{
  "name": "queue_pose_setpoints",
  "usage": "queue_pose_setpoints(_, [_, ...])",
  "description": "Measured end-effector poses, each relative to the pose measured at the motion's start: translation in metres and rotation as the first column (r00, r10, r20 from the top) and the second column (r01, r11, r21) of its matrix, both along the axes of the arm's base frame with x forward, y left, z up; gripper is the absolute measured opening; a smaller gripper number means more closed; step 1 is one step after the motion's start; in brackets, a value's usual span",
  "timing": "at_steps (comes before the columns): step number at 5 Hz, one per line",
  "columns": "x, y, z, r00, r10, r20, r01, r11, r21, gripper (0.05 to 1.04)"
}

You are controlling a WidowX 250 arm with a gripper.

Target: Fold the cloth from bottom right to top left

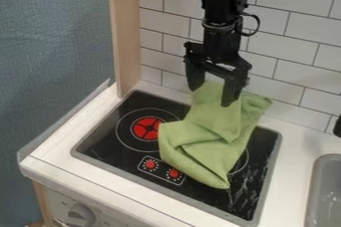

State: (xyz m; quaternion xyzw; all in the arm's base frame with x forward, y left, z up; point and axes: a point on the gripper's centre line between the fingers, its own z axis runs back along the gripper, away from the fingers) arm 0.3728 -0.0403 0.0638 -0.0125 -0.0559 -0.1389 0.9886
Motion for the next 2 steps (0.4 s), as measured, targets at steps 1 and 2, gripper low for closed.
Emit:
queue_pose_setpoints(1, [-0.0052,-0.0002,-0.0154,0.999,-0.018,-0.048,0.019,1.0,0.008,0.999])
queue_pose_setpoints(2, [-0.0036,-0.0006,-0.0153,0.978,-0.188,-0.092,0.192,0.981,0.042,0.999])
